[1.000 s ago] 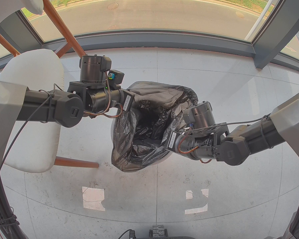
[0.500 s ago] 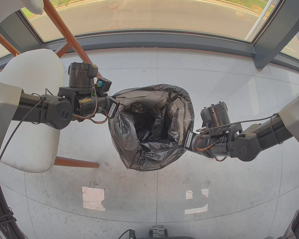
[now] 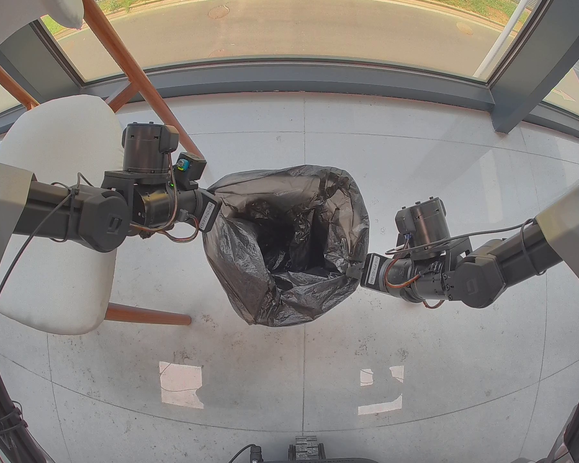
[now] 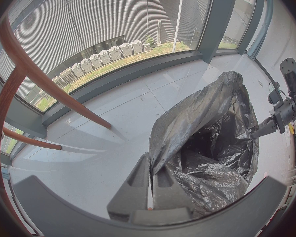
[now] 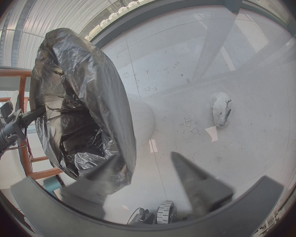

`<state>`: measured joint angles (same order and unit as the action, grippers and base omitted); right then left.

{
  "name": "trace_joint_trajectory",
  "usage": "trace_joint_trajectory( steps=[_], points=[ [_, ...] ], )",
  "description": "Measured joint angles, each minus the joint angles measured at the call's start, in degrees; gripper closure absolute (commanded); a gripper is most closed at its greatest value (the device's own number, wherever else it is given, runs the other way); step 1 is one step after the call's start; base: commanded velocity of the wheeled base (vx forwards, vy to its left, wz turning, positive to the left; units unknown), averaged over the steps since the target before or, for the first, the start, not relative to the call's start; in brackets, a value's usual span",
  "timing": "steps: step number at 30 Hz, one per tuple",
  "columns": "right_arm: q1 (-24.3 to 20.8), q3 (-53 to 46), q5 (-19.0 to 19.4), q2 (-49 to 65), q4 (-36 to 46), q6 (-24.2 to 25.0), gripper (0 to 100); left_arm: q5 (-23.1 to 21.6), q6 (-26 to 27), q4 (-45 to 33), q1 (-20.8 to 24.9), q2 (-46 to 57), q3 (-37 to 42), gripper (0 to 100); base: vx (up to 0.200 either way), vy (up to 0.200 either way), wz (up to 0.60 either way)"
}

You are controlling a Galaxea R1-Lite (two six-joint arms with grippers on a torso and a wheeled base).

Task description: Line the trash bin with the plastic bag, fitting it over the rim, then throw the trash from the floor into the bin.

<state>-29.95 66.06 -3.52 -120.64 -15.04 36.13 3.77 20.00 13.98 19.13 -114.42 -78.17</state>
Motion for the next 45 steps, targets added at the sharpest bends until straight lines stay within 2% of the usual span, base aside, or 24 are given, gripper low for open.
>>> trace_joint_trajectory(
  steps=[17, 18, 29, 36, 45],
  points=[
    [0.0, -3.1, 0.0, 9.1, -4.1, 0.0, 0, 0.1, 1.5, 3.0, -2.3, -1.0, 1.7, 100, 0.000, 0.000, 0.00],
    [-0.1, -3.2, 0.0, 9.6, -4.1, 0.0, 0, 0.1, 1.5, 3.3, -2.4, -1.2, 1.7, 0, 0.000, 0.000, 0.00],
    [-0.1, -3.6, -0.3, 11.3, -4.4, -0.9, 0, -0.1, 1.0, 3.8, -1.2, -2.2, 1.8, 0, 0.000, 0.000, 0.00],
    [0.7, -3.7, -0.2, 10.8, -11.8, -4.2, 0, -0.1, 0.7, 3.7, 1.2, 0.5, 3.2, 0, 0.000, 0.000, 0.00],
    [1.6, -8.5, -0.3, 13.0, -15.2, -7.4, 0, -1.4, 0.3, 6.9, 3.9, 11.5, 14.1, 0, 0.000, 0.000, 0.00]
  ],
)
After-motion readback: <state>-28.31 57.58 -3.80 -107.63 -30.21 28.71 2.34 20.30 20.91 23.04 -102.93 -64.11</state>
